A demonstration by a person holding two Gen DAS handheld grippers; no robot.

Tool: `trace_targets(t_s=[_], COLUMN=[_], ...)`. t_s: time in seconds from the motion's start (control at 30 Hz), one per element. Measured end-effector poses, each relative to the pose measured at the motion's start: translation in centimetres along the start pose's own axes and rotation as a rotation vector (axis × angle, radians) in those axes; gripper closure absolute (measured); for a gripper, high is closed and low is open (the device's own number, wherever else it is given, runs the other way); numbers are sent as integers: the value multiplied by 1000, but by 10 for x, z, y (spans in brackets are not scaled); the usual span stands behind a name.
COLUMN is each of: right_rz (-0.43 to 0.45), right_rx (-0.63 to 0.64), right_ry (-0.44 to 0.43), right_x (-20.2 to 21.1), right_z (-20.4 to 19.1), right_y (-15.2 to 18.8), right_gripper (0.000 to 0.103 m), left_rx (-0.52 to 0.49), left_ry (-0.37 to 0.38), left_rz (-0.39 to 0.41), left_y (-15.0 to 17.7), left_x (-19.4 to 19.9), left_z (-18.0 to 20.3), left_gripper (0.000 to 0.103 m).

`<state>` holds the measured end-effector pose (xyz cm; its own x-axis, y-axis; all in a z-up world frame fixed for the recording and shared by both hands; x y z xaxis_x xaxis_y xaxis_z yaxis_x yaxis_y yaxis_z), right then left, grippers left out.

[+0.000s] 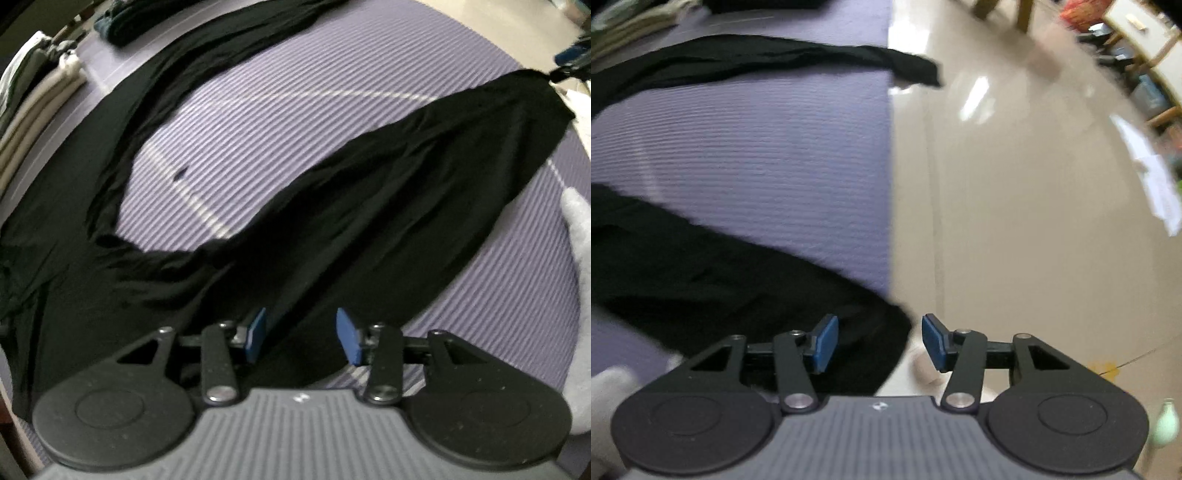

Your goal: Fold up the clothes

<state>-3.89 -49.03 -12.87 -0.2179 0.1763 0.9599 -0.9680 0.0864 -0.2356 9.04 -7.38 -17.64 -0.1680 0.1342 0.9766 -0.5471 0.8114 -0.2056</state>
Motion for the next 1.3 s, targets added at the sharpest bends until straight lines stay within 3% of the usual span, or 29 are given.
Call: trace_targets(t_s=[0.1,0.3,0.33,0.37,0.47,0.57,0.73,0.83,0.87,0.93,1.1,1.3], right_rz=[-74,-113,-113,-114,-123,-130,-185,-214,-223,-202,-68,-35], right_rx=[-32,-103,-91,-86,-77,-80,-99,-122,-128,-116,-35,202], right_ry=[-36,-72,-77,-85,-116,-117,-42,-13,-7,18,7,-4], right_x=[-10,-24,-24,-22,-13,-2,-4,-15,-15,-13,-4,-6], right_z=[-1,-1,-3,-3,-1,5,33,34,36,37,25,-16], right_y=[21,34,33,32,29,29,27,29,30,26,-2,-38], right_gripper=[54,60,72,103,101,102,101,89,79,67,67,65], left_rx=[-41,-168,-184,-190,-186,-173,-158,-166,-166,-146,-121,7], left_ry=[22,60,64,65,66,69,85,81,80,78,11,-73], left_rz=[-7,-18,-22,-25,-36,-37,-49,-49,-49,-49,-32,17], left_y=[2,8,10,11,15,17,19,20,20,20,14,-9], left_x=[0,0,0,-1,-4,-3,1,4,4,5,9,18], left_z=[9,33,35,36,32,27,25,26,25,21,4,-53], left_gripper=[57,59,62,63,64,73,74,74,73,67,66,66])
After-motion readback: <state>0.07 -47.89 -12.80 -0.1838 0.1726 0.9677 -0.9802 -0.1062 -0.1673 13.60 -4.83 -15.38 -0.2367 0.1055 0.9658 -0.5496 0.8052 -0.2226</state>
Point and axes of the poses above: each gripper's, at about its wrist camera, not at the fingertips, and x roughly against the way its jaws point, z to its right, y to its underside, the point moved 9 cm from there along -x, roughly the way its jaws point, and after that the axes turned 1 degree about -z, right-handed, at the moved point
